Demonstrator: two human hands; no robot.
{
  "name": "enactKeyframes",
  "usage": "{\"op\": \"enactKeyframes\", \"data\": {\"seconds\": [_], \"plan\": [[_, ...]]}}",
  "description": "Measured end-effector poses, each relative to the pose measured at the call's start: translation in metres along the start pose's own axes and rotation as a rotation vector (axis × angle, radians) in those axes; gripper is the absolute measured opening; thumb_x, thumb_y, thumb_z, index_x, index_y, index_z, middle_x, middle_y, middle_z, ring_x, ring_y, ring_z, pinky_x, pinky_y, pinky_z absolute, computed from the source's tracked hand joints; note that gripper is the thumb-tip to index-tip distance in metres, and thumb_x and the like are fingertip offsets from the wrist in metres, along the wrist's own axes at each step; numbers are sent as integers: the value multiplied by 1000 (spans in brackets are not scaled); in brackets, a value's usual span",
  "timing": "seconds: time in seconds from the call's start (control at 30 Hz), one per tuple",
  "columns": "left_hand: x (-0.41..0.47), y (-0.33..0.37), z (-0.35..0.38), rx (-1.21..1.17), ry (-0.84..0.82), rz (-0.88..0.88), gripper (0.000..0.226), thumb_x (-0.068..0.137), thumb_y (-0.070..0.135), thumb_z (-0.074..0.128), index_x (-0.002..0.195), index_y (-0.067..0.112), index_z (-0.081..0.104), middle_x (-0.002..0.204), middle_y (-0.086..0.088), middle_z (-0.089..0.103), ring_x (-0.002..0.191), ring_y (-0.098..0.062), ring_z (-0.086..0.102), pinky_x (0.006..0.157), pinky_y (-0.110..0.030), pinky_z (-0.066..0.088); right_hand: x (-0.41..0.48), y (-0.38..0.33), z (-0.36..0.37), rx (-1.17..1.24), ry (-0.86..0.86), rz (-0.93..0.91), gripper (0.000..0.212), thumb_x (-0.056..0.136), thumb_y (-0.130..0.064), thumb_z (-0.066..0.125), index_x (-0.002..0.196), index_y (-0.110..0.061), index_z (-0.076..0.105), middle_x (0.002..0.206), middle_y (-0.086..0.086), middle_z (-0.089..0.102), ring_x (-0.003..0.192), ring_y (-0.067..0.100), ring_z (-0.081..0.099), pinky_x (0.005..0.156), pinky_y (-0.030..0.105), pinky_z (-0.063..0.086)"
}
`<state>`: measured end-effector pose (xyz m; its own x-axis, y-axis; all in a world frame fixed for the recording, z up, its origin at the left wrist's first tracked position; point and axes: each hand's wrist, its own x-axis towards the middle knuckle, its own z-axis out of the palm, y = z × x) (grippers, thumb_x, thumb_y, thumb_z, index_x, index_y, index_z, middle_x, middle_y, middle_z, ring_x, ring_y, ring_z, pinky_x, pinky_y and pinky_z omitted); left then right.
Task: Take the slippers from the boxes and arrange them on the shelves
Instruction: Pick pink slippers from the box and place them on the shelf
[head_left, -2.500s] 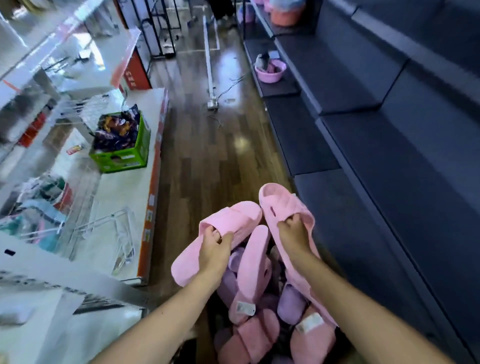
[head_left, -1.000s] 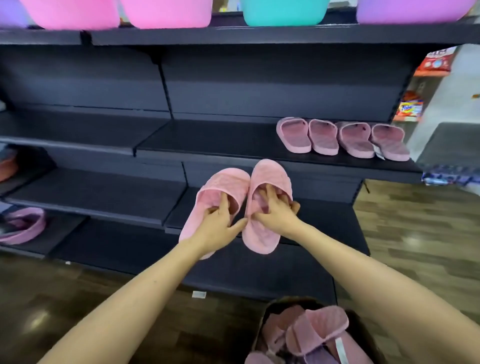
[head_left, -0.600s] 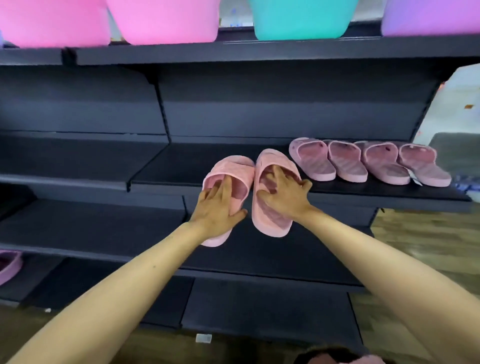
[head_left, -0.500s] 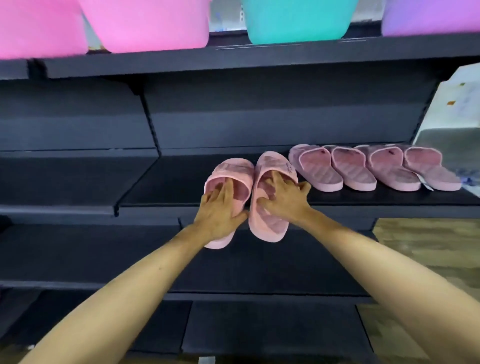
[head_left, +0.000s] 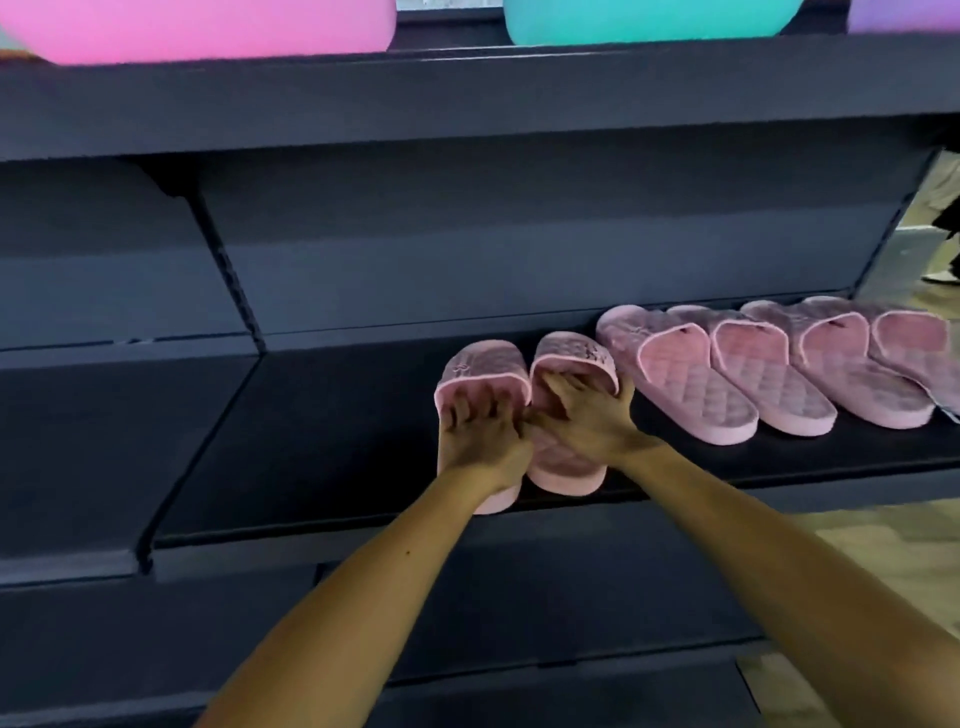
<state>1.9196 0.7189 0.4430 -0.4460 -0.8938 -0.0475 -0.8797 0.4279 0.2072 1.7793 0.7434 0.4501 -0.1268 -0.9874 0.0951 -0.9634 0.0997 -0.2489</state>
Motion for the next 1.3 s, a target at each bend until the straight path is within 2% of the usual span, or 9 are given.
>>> {"op": "enactKeyframes", "data": {"seconds": [0.17, 0.4, 0.53, 0.6, 0.73, 0.83, 1.1, 1.2, 1.3], "plan": [[28, 5, 3, -43, 49, -23, 53, 100, 37, 17, 149, 20, 9, 158, -10, 3, 144, -36, -4, 116, -46, -6, 35, 16, 1, -36, -33, -59, 70, 81, -65, 24, 144, -33, 24, 151, -10, 31, 143, 9, 16, 110, 54, -12], [49, 11, 0, -114, 77, -109, 50, 99, 40, 21, 146, 22, 21, 156, -6, 15, 143, -38, 2, 116, -46, -1, 46, 21, -3, -24, -72, -71, 55, 95, -51, 33, 146, -32, 22, 151, -10, 33, 144, 13, 15, 109, 62, -10], [47, 11, -3, -173, 201, -75, 34, 97, 33, 29, 117, 20, 54, 129, -9, 54, 124, -32, 42, 108, -42, 29, 42, 18, -4, -47, -98, -38, 47, 98, -42, 31, 144, -34, 27, 151, -9, 33, 144, 17, 17, 112, 59, -8], [36, 13, -7, -264, 344, -77, 31, 96, 26, 34, 108, 16, 61, 114, -8, 62, 111, -29, 53, 96, -35, 38, 33, 14, -6, 52, -108, 12, 41, 100, -33, 31, 140, -29, 37, 150, -5, 35, 143, 21, 19, 116, 50, -2], [-1, 18, -3, -263, 462, -87, 35, 92, 18, 42, 124, 13, 56, 124, -12, 58, 120, -30, 47, 101, -36, 31, -7, 23, -8, 121, -25, -37, 35, 97, -21, 39, 130, -18, 52, 142, 2, 47, 135, 22, 35, 115, 38, 16], [-26, 39, 12, -284, 502, 144, 38, 84, 12, 44, 118, 7, 61, 115, -14, 64, 114, -33, 54, 99, -44, 40, -47, 49, -8, 278, 148, -136, 34, 92, -9, 48, 124, -10, 58, 135, 8, 54, 129, 24, 45, 109, 35, 32], [-74, 180, 85, -297, 253, 584, 38, 83, 8, 49, 118, 16, 61, 119, 2, 63, 113, -22, 51, 92, -30, 27, -183, 159, 1, 369, 311, 155, 35, 85, 5, 47, 117, 0, 60, 126, 17, 57, 120, 34, 51, 100, 42, 43], [-92, 220, 135, -197, 29, 695, 37, 88, 11, 49, 123, 18, 57, 127, 3, 58, 117, -22, 47, 94, -34, 30, -245, 202, 17, 332, 254, 385, 38, 89, 1, 46, 124, -5, 57, 133, 12, 52, 123, 28, 48, 98, 34, 39], [-111, 242, 191, -48, -237, 723, 36, 93, 17, 45, 128, 20, 51, 134, 4, 51, 121, -22, 43, 98, -36, 31, -309, 234, 44, 345, 45, 617, 34, 92, -7, 45, 122, -8, 60, 132, 12, 54, 123, 29, 49, 96, 32, 39]]}}
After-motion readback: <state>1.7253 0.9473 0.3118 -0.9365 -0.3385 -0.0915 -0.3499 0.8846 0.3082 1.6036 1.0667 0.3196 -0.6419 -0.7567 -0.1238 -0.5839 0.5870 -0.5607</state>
